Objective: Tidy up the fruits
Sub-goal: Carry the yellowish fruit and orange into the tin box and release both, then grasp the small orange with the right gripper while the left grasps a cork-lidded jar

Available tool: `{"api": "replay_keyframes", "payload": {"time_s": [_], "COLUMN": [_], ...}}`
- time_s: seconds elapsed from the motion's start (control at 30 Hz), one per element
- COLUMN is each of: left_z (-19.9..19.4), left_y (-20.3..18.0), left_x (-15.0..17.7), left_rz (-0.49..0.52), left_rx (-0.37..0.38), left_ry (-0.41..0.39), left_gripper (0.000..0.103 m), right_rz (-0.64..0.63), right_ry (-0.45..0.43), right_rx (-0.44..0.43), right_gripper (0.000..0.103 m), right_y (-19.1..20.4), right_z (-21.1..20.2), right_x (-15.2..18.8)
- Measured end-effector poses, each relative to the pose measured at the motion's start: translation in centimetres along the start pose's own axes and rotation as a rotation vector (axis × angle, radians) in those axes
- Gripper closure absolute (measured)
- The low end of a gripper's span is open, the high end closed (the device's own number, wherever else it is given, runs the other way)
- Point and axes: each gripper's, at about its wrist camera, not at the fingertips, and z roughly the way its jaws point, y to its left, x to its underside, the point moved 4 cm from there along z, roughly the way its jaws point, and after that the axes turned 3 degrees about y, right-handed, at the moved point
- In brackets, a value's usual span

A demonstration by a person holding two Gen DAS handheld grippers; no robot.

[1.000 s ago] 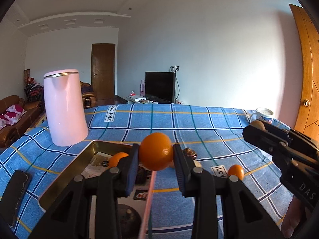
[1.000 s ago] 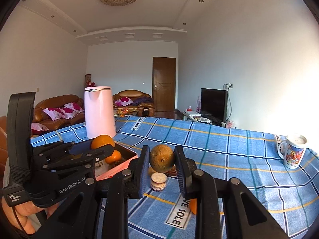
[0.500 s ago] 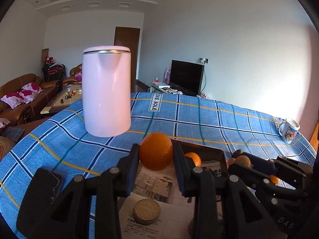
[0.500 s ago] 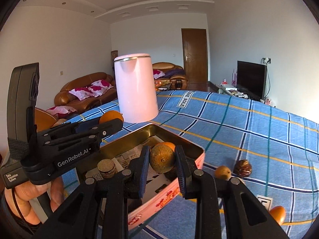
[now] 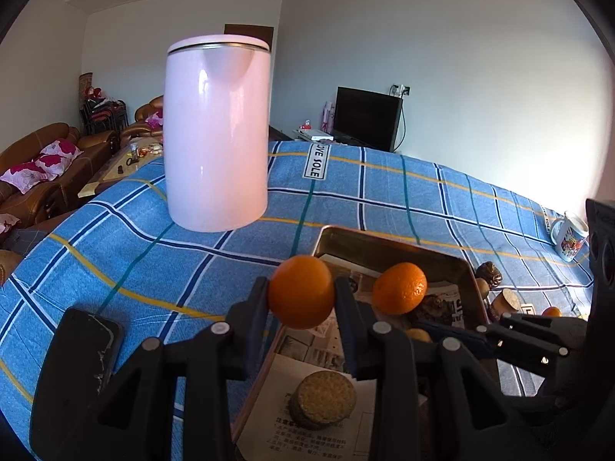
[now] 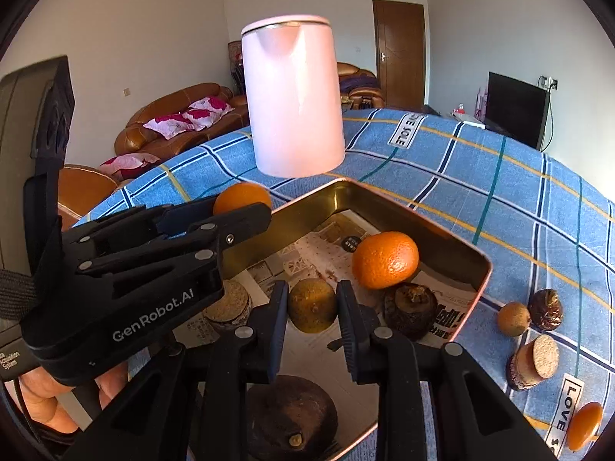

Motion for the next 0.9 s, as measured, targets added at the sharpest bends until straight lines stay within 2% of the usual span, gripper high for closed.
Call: {"api": "replay_keyframes", "payload": {"time_s": [0.07, 0.13, 0.17, 0.2, 0.23, 0.3, 0.4, 0.5, 0.67, 0.8, 0.9], "left_z": [0.0, 0.1, 0.0, -0.2, -0.4, -1.0, -2.3, -3.5, -4.4, -3.6, -2.6], "left_y": [-0.3, -0.4, -0.5, -0.6, -0.9, -1.3, -2.5, -4.8, -9.8, -13.8, -16.4], "left_x": [0.0, 0.0, 0.0, 0.0, 0.0, -0.2, -0.5, -0.9, -0.7, 0.2, 0.9], "left_rz": [0.007, 0.004, 0.004, 0.008, 0.011, 0.014, 0.017, 0.045, 0.116, 0.177, 0.226], "left_rx": [-0.002, -0.002, 0.0, 0.001, -0.001, -0.006, 0.0, 0.029, 0.077, 0.103, 0.107], "left_ry": [0.002, 0.004, 0.002, 0.001, -0.003, -0.021, -0.058, -0.084, -0.1, -0.068, -0.039], "left_gripper": [0.067, 0.066, 0.065, 0.064, 0.063, 0.047, 0.033, 0.032, 0.029, 0.029, 0.029], "right_rz": [0.0, -0.002, 0.002, 0.006, 0.009, 0.011, 0.01, 0.047, 0.141, 0.256, 0.292], "right_ry": [0.015, 0.005, -0.005, -0.017, -0.029, -0.052, -0.091, -0.124, -0.132, -0.092, -0.058], "right_rx": [-0.002, -0.013, -0.018, -0.018, -0.018, -0.007, 0.052, 0.15, 0.375, 0.415, 0.387], "right_gripper": [0.074, 0.058, 0.045, 0.042, 0.042, 0.043, 0.043, 0.043, 0.043, 0.043, 0.043], "right_y": [0.0, 0.0, -0.1, -0.3, -0.5, -1.1, -3.2, -6.6, -13.2, -17.2, -18.5], "right_z": [0.3, 0.0, -0.4, -0.9, -1.4, -2.7, -5.5, -8.7, -12.7, -13.5, -13.2], "right_x": [0.2, 0.4, 0.5, 0.6, 0.8, 1.2, 2.5, 4.1, 6.7, 8.8, 9.7]}}
